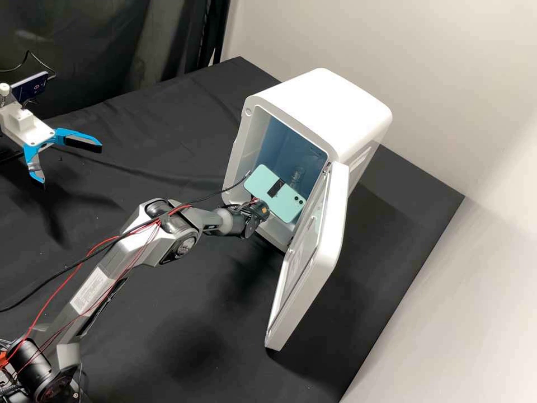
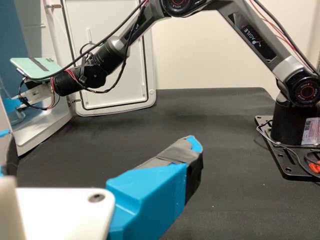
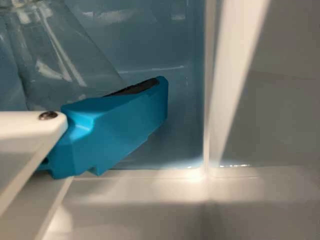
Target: Place the flask in the incubator
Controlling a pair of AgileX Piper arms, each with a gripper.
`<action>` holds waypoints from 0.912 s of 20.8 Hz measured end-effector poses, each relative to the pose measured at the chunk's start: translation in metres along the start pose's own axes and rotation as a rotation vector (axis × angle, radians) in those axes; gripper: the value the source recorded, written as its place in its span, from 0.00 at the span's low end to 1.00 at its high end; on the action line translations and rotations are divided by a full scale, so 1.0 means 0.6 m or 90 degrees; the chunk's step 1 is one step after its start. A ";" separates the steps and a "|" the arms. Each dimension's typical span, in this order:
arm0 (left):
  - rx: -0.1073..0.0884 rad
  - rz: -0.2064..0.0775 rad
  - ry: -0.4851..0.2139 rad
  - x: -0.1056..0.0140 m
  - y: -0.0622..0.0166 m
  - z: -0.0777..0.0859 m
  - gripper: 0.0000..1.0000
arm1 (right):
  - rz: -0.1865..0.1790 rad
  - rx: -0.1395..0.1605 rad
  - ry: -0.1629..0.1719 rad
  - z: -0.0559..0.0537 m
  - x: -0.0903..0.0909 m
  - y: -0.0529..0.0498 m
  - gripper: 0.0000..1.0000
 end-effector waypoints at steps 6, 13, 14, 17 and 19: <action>0.000 0.000 0.000 0.000 0.000 0.000 1.00 | 0.001 0.003 0.005 0.006 -0.017 0.001 1.00; 0.000 0.000 0.000 0.000 0.000 0.000 1.00 | 0.055 0.048 0.065 0.005 -0.083 0.029 1.00; 0.000 0.000 0.000 0.000 0.000 0.000 1.00 | 0.062 0.054 0.074 0.002 -0.091 0.029 1.00; 0.000 0.000 0.000 0.000 0.000 0.000 1.00 | 0.068 0.062 0.093 0.004 -0.120 0.024 1.00; 0.000 0.000 0.000 0.000 0.000 0.000 1.00 | 0.069 0.066 0.106 0.007 -0.141 0.015 1.00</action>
